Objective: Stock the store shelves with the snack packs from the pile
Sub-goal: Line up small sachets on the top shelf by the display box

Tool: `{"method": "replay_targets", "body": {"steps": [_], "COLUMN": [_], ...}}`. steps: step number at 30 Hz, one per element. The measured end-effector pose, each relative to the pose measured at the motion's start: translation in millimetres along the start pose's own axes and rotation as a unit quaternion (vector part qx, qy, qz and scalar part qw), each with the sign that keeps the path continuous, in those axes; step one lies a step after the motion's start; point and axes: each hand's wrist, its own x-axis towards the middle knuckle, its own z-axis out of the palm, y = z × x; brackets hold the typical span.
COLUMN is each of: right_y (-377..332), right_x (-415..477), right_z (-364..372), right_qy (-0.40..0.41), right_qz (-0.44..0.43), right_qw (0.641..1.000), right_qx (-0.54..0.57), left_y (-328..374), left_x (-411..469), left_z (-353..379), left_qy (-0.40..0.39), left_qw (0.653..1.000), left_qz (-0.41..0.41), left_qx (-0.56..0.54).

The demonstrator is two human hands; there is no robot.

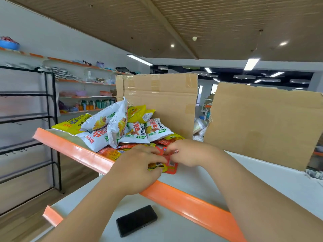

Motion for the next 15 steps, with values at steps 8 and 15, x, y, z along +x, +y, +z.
{"method": "replay_targets", "body": {"steps": [8,15], "right_y": [6.5,14.5], "right_x": [-12.2,-15.5], "right_z": [-7.1,-13.0], "right_qy": [0.032,0.113], "right_qz": [0.059,0.080], "right_qw": [0.997,0.989], "right_qx": [-0.038,0.052], "left_y": [-0.6,-5.3], "left_x": [-2.7,-1.5], "left_z": [-0.6,-5.0], "left_qy": [0.047,0.187], "left_qw": [0.998,0.962], "left_qz": [0.012,-0.074], "left_qx": [-0.049,-0.183]}}
